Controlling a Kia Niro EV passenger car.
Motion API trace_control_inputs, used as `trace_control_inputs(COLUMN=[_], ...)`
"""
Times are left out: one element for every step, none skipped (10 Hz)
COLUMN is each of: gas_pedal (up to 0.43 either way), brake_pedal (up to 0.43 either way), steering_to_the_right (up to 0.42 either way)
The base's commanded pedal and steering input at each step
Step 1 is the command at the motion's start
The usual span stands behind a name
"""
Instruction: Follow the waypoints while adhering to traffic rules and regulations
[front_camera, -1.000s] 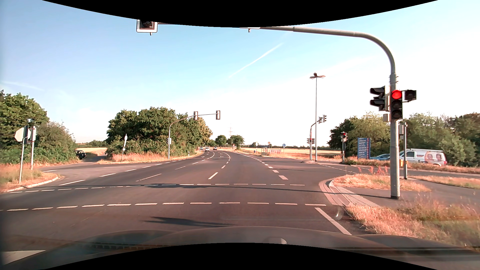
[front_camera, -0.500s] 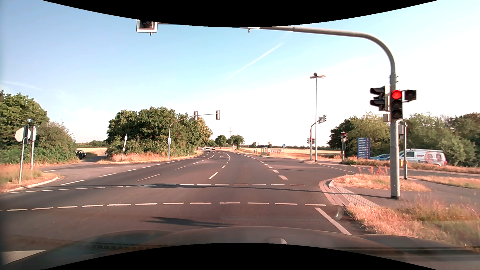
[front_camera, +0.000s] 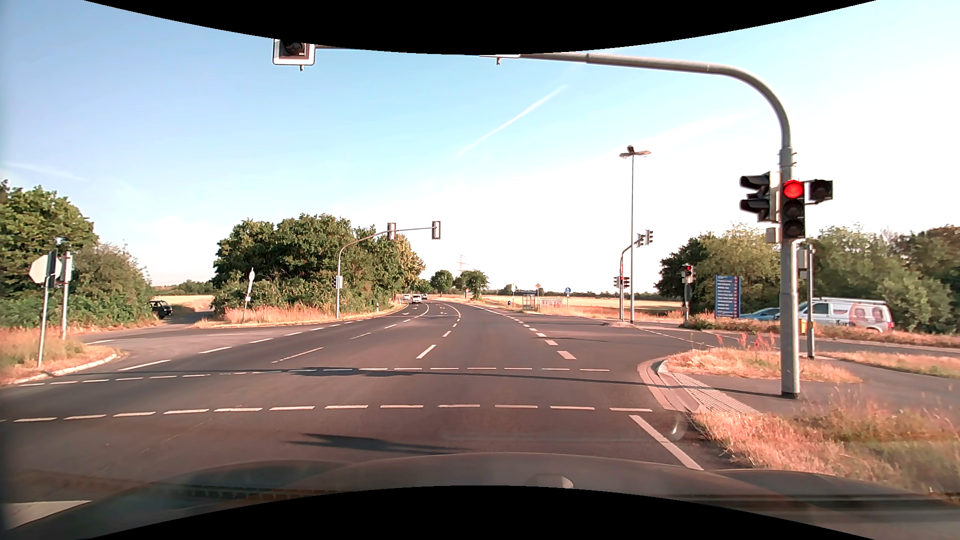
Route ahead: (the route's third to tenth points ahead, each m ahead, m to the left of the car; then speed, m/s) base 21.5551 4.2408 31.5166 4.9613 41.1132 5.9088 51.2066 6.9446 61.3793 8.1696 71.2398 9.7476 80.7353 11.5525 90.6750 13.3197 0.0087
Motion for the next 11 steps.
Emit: trace_control_inputs(gas_pedal=[0.0, 0.0, 0.0, 0.0, 0.0, 0.0, 0.0, 0.0, 0.0, 0.0, 0.0], brake_pedal=[0.268, 0.268, 0.268, 0.268, 0.268, 0.268, 0.268, 0.268, 0.268, 0.268, 0.268], steering_to_the_right=[-0.006, -0.006, -0.006, -0.006, -0.006, -0.006, -0.006, -0.006, -0.006, -0.006, -0.006])
